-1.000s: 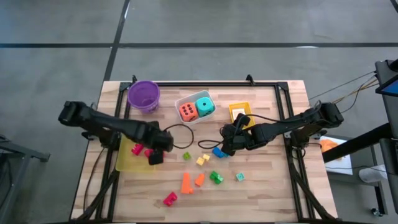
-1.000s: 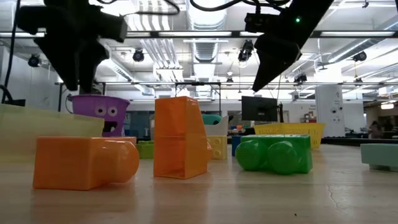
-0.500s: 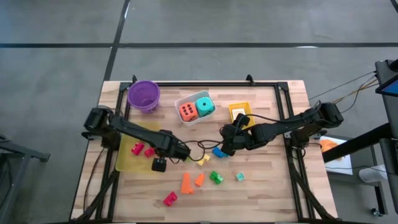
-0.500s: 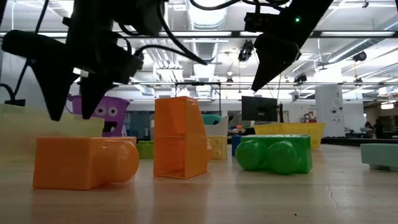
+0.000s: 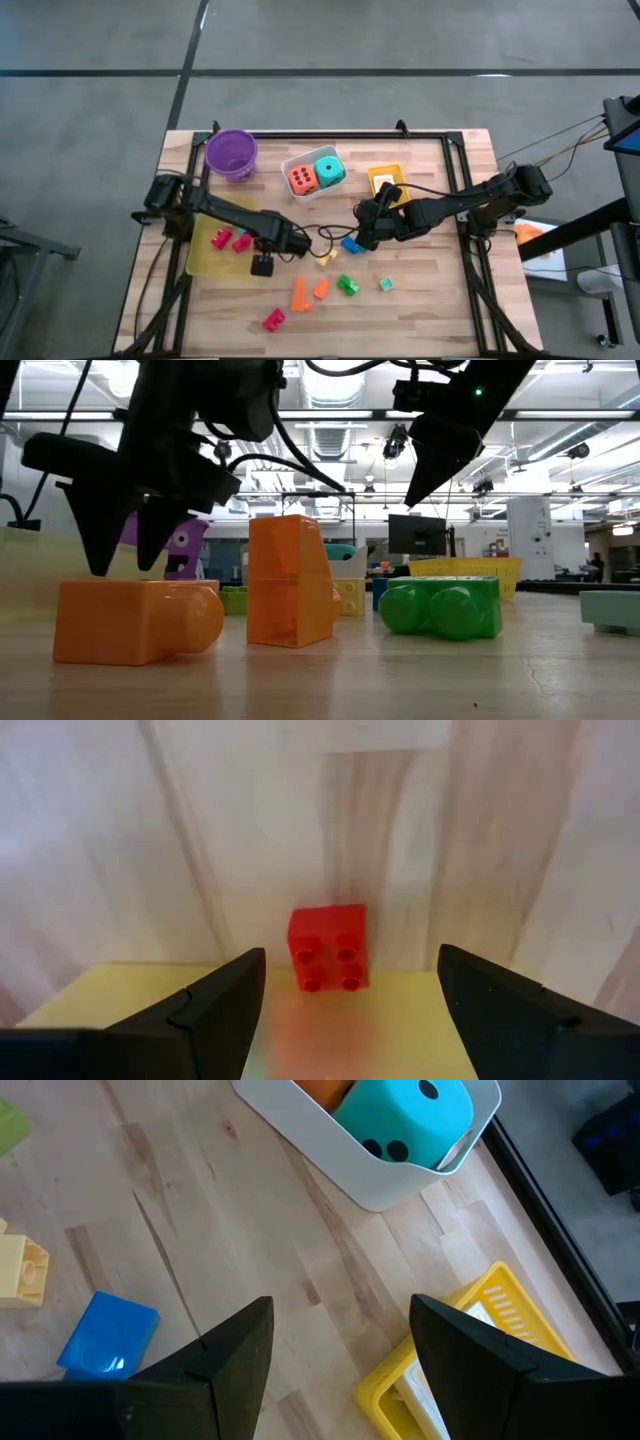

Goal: Pick & Place Toys
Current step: Put the red game piece into the light yellow bin

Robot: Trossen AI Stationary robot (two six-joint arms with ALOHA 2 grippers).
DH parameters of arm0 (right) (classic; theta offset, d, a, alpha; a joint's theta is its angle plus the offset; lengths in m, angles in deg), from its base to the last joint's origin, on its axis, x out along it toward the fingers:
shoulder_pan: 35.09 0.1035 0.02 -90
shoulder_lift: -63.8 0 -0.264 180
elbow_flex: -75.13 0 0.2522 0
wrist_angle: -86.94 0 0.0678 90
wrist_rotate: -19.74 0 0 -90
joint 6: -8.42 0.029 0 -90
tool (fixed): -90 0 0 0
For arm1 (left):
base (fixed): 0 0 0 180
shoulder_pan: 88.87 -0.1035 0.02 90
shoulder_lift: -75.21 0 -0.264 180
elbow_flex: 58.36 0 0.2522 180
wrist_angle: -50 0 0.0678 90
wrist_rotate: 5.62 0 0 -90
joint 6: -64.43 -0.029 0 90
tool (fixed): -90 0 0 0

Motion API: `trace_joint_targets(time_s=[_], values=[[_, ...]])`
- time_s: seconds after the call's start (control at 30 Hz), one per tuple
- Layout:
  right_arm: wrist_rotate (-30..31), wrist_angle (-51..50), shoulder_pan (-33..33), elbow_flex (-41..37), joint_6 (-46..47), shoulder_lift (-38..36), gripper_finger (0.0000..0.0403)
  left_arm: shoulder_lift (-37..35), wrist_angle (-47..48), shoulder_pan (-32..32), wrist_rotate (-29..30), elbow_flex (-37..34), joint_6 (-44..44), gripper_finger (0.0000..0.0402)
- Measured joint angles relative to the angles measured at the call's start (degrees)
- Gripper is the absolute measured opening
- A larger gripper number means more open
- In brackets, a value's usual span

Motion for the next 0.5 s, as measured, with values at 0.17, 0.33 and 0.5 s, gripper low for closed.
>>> trace_joint_targets(time_s=[0.17,0.33,0.5], values=[[-0.03,0.0,0.0,0.0,0.02,0.0,0.0233,0.0,-0.9,-2.02,-0.61,-1.24,2.71,0.0296],[-0.08,-0.01,0.0,0.0,-0.03,0.0,0.0233,0.0,-2.19,-2.27,-2.2,-3.46,2.77,0.0296],[-0.1,-0.02,0.0,0.0,-0.22,0.0,0.0233,0.0,-2.39,-2.27,-2.19,-3.83,2.75,0.0296]])
